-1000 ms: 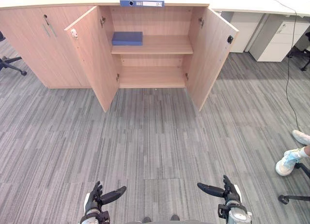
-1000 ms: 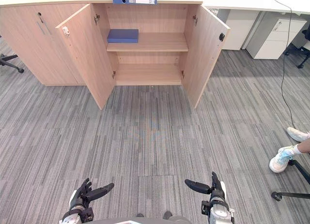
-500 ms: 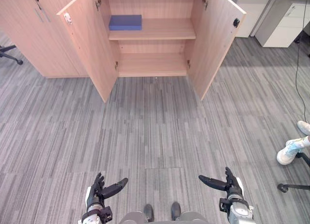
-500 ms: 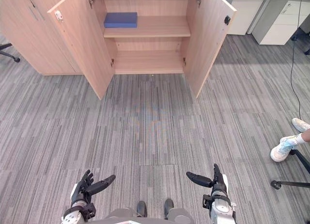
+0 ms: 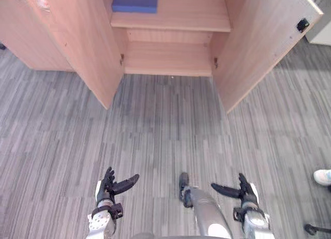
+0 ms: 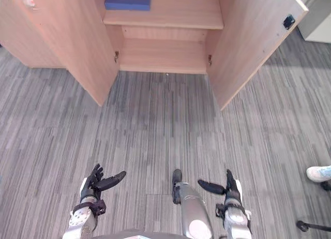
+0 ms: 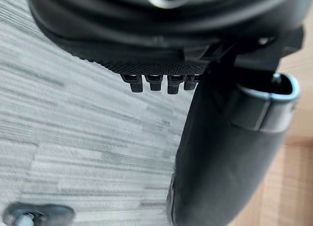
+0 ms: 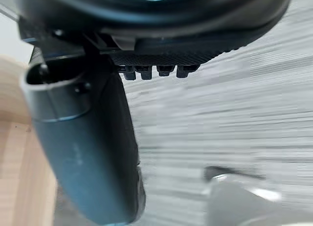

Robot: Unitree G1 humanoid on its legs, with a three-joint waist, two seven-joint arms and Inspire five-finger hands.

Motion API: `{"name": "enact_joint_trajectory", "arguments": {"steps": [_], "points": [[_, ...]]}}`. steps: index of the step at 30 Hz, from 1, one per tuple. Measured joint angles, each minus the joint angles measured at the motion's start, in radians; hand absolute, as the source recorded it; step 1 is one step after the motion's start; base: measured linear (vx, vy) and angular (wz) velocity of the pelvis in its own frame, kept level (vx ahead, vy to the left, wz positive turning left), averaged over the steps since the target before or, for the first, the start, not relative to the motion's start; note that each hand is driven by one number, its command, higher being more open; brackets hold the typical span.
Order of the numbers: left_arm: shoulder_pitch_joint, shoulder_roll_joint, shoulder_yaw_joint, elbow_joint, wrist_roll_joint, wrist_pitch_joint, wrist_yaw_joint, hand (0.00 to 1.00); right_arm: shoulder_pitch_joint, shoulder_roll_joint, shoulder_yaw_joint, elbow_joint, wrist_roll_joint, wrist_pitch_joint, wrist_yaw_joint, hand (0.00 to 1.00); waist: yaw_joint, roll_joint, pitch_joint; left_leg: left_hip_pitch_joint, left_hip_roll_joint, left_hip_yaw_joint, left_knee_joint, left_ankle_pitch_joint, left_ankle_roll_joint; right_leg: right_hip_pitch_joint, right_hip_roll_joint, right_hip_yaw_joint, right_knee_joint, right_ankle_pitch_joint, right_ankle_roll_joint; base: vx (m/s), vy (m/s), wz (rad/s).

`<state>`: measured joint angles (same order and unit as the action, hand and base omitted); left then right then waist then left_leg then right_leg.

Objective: Walk over to the cabinet, pick up the folder, carry it to the office cabinet, place the folder inside the office cabinet, then close the office cabinet door

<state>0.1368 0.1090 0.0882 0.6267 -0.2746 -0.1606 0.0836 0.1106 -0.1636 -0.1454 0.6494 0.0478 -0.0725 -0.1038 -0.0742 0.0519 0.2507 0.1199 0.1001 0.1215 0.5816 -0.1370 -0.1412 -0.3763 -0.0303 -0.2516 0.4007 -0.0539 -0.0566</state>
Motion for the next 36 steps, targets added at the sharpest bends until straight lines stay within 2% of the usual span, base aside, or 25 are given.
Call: {"name": "enact_joint_trajectory", "arguments": {"steps": [1,2,4,6,7,9,10,11,12,15,16,17,18,20,23,24,25,26,27,28,30,32,33,35,36], "points": [[0.009,-0.010,0.002,0.000,0.000,-0.003,0.000,1.00,-0.004,-0.002,0.010,0.003,0.001,0.000,-0.002,1.00,0.009,-0.004,0.013,-0.067,0.040,0.018,0.192,0.024,-0.003,0.089,0.014,0.004,-0.057,-0.009,-0.004,0.68,-0.158,0.02],[0.012,-0.009,0.004,-0.002,0.000,-0.010,-0.002,1.00,-0.014,0.004,0.028,0.007,0.003,-0.001,-0.005,1.00,0.021,-0.004,0.022,-0.161,0.085,0.049,0.393,-0.045,0.044,0.200,0.034,0.010,-0.132,-0.014,-0.012,0.64,-0.109,-0.08],[0.011,-0.008,0.010,-0.011,0.000,-0.011,-0.002,1.00,-0.032,0.021,0.036,0.005,0.009,-0.009,-0.005,1.00,0.050,-0.032,0.039,-0.273,0.112,0.094,0.478,-0.101,0.082,0.313,0.040,0.036,-0.219,-0.017,-0.015,0.60,-0.070,-0.25],[0.015,-0.009,0.009,-0.030,0.000,-0.010,-0.009,1.00,-0.060,0.027,0.036,0.002,0.011,-0.025,-0.007,1.00,0.085,-0.048,0.048,-0.449,0.100,0.125,0.336,-0.141,0.114,0.431,0.034,0.078,-0.325,-0.034,0.011,0.57,0.008,-0.45],[0.011,-0.009,0.011,-0.030,0.000,-0.009,-0.009,1.00,-0.072,0.028,0.032,0.007,0.011,-0.025,-0.007,1.00,0.090,-0.050,0.051,-0.478,0.086,0.123,0.249,-0.142,0.112,0.449,0.029,0.090,-0.333,-0.044,0.021,0.55,0.091,-0.57],[0.017,-0.012,0.012,-0.028,0.000,-0.001,-0.008,1.00,-0.094,0.032,0.012,0.020,0.028,-0.025,-0.013,1.00,0.098,-0.052,0.053,-0.518,0.037,0.100,-0.070,-0.081,0.099,0.499,0.000,0.122,-0.337,-0.091,0.058,0.57,0.191,-0.53],[0.025,-0.013,0.012,-0.025,0.000,0.000,-0.008,1.00,-0.097,0.034,-0.003,0.041,0.036,-0.025,-0.018,1.00,0.107,-0.051,0.051,-0.507,0.016,0.074,-0.225,0.083,0.101,0.536,-0.016,0.152,-0.338,-0.130,0.084,0.72,0.323,-0.61],[0.030,-0.011,0.016,-0.024,0.000,0.001,-0.003,1.00,-0.097,0.042,-0.002,0.058,0.040,-0.021,-0.027,1.00,0.115,-0.074,0.041,-0.487,-0.018,0.085,-0.215,0.107,0.151,0.552,-0.046,0.181,-0.328,-0.153,0.089,0.74,0.343,-0.44],[0.024,-0.011,0.021,-0.026,0.000,0.001,-0.001,1.00,-0.095,0.044,-0.002,0.057,0.040,-0.020,-0.026,1.00,0.108,-0.082,0.033,-0.491,-0.033,0.087,-0.201,0.079,0.159,0.543,-0.063,0.183,-0.308,-0.155,0.089,0.63,0.290,-0.17],[0.016,-0.012,0.024,-0.027,0.001,0.001,0.003,1.00,-0.081,0.048,-0.004,0.069,0.038,-0.018,-0.021,1.00,0.103,-0.084,0.032,-0.441,-0.052,0.127,-0.105,-0.057,0.214,0.450,-0.113,0.242,0.027,-0.179,0.150,0.57,0.256,-0.19],[0.024,-0.011,0.022,-0.025,0.001,0.003,0.003,1.00,-0.080,0.053,0.000,0.078,0.036,-0.017,-0.017,1.00,0.100,-0.086,0.034,-0.367,-0.068,0.145,-0.115,-0.097,0.226,0.372,-0.142,0.258,0.263,-0.139,0.253,0.68,0.232,-0.26],[0.033,-0.005,0.022,-0.025,0.001,0.004,0.003,1.00,-0.081,0.056,0.008,0.088,0.035,-0.012,-0.012,1.00,0.084,-0.086,0.034,-0.287,-0.084,0.148,-0.135,-0.125,0.237,0.301,-0.165,0.247,0.490,-0.134,0.277,0.54,0.133,-0.16],[0.037,-0.001,0.021,-0.025,0.001,0.004,0.003,1.00,-0.080,0.057,0.016,0.089,0.033,-0.008,-0.012,1.00,0.079,-0.085,0.034,-0.243,-0.090,0.148,-0.154,-0.133,0.239,0.273,-0.171,0.233,0.570,-0.146,0.255,0.51,0.064,-0.03],[0.041,0.019,0.020,-0.030,0.000,-0.001,0.003,1.00,-0.063,0.059,0.059,0.087,0.025,-0.007,-0.007,1.00,0.074,-0.077,0.030,-0.095,-0.085,0.149,-0.257,-0.139,0.242,0.148,-0.166,0.133,0.635,-0.199,0.159,0.47,0.018,-0.10],[0.030,0.030,0.022,-0.028,0.000,-0.002,0.003,1.00,-0.068,0.059,0.071,0.091,0.021,-0.007,-0.001,1.00,0.059,-0.070,0.032,-0.016,-0.062,0.134,-0.315,-0.139,0.239,0.058,-0.128,0.055,0.398,-0.222,0.113,0.44,-0.060,0.14],[0.030,0.032,0.024,-0.025,0.000,-0.002,0.003,1.00,-0.061,0.058,0.071,0.091,0.017,-0.007,-0.001,1.00,0.055,-0.070,0.031,0.008,-0.050,0.127,-0.318,-0.145,0.224,0.032,-0.090,0.048,0.226,-0.199,0.105,0.49,-0.143,0.32],[0.033,0.036,0.024,-0.021,0.000,-0.002,0.003,1.00,-0.048,0.056,0.071,0.092,0.016,-0.006,-0.001,1.00,0.054,-0.074,0.025,0.030,-0.047,0.116,-0.317,-0.157,0.186,0.035,-0.060,0.062,0.060,-0.115,0.091,0.61,-0.194,0.36],[0.041,0.038,0.024,-0.022,0.000,-0.002,0.002,1.00,-0.018,0.056,0.071,0.092,0.009,-0.007,-0.001,1.00,0.052,-0.093,0.012,0.050,-0.061,0.097,-0.311,-0.184,0.137,0.046,-0.047,0.087,-0.077,0.062,0.048,0.72,-0.207,0.47],[0.027,0.001,0.023,0.022,0.001,0.006,0.003,1.00,-0.022,0.023,0.065,0.134,0.004,0.009,-0.003,1.00,0.053,-0.048,-0.008,0.048,-0.016,0.050,-0.248,-0.199,0.079,0.045,-0.032,0.062,-0.010,0.059,0.020,0.52,-0.141,0.40],[0.028,-0.002,0.022,0.020,0.002,0.005,0.001,1.00,-0.020,0.023,0.062,0.134,0.004,0.010,-0.003,1.00,0.053,-0.048,-0.013,0.037,-0.015,0.047,-0.229,-0.193,0.072,0.049,-0.033,0.060,-0.011,0.045,0.022,0.49,-0.153,0.40],[0.025,-0.033,0.021,0.009,0.003,0.004,0.000,1.00,-0.001,0.029,0.055,0.103,0.005,0.011,-0.005,1.00,0.045,-0.036,-0.008,-0.091,0.054,0.035,0.108,-0.095,0.052,0.142,-0.019,0.024,-0.055,-0.008,0.012,0.49,-0.211,0.38],[0.036,-0.048,0.020,-0.015,0.002,0.004,-0.001,1.00,0.024,0.048,0.054,0.060,0.010,0.010,-0.010,1.00,0.068,-0.036,-0.009,-0.177,0.128,0.062,0.303,-0.125,0.047,0.241,0.008,0.020,-0.120,-0.013,0.003,0.33,-0.118,0.03],[0.037,-0.051,0.018,-0.020,0.002,0.004,-0.001,1.00,0.026,0.053,0.053,0.048,0.011,0.007,-0.012,1.00,0.075,-0.039,-0.010,-0.199,0.137,0.069,0.319,-0.135,0.050,0.266,0.010,0.021,-0.142,-0.014,0.002,0.35,-0.078,-0.16],[0.033,-0.057,0.001,-0.034,0.002,0.004,-0.002,1.00,0.011,0.057,0.027,0.038,0.011,-0.009,-0.015,1.00,0.080,-0.041,-0.014,-0.245,0.128,0.081,0.175,-0.157,0.059,0.332,0.007,0.029,-0.201,-0.011,0.007,0.35,-0.034,-0.14],[0.033,-0.057,-0.001,-0.045,0.002,0.003,-0.004,1.00,0.001,0.056,0.014,0.042,0.011,-0.010,-0.016,1.00,0.081,-0.036,-0.017,-0.248,0.113,0.075,0.022,-0.153,0.059,0.352,0.006,0.036,-0.223,-0.008,0.012,0.21,0.040,-0.16]]}}
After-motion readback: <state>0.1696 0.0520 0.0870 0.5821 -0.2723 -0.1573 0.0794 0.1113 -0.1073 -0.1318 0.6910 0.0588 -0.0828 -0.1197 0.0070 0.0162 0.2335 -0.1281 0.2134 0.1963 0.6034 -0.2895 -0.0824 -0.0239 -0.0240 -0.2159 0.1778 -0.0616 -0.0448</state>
